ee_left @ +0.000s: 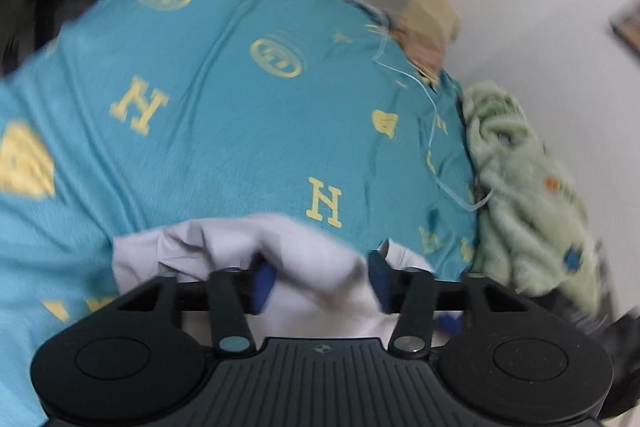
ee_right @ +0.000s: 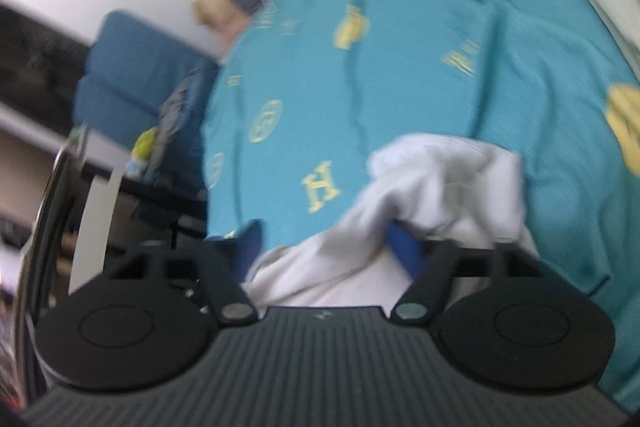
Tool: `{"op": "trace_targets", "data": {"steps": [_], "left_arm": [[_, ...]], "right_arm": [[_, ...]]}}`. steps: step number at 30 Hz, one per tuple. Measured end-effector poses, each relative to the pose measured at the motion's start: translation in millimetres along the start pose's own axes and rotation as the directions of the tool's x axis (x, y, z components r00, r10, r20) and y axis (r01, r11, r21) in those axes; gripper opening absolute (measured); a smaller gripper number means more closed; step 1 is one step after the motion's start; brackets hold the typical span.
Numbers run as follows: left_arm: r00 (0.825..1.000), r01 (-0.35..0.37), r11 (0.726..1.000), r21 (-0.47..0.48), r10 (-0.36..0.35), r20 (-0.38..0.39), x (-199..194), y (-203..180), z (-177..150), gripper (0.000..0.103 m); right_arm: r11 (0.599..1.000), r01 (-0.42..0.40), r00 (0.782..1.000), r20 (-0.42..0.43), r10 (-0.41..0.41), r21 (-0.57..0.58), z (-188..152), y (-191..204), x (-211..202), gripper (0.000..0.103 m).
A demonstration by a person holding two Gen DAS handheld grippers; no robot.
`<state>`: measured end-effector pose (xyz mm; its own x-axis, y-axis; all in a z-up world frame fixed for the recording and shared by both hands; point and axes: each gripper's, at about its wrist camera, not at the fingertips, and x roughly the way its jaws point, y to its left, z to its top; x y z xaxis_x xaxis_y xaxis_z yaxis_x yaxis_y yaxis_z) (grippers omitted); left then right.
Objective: Fold clothes
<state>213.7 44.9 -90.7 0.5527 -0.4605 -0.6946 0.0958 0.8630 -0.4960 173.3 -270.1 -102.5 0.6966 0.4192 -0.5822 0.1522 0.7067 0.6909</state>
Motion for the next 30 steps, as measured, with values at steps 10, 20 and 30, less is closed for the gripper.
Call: {"op": "trace_targets", "data": {"steps": [10,20,30], "left_arm": [[0.987,-0.163,0.966,0.201,0.162,0.023,27,1,-7,0.068],[0.988,-0.156,0.969,0.193,0.155,0.021,28,13,-12,0.067],[0.987,-0.147,0.949,0.279,0.12,0.109,-42,-19,-45,0.067]], "right_arm": [[0.898,0.211,0.978,0.088,-0.191,-0.387,1,8,35,0.075],[0.888,0.23,0.973,0.074,-0.219,-0.399,-6,0,48,0.073],[0.877,0.213,0.977,0.1,-0.189,-0.431,-41,26,-13,0.073]]}}
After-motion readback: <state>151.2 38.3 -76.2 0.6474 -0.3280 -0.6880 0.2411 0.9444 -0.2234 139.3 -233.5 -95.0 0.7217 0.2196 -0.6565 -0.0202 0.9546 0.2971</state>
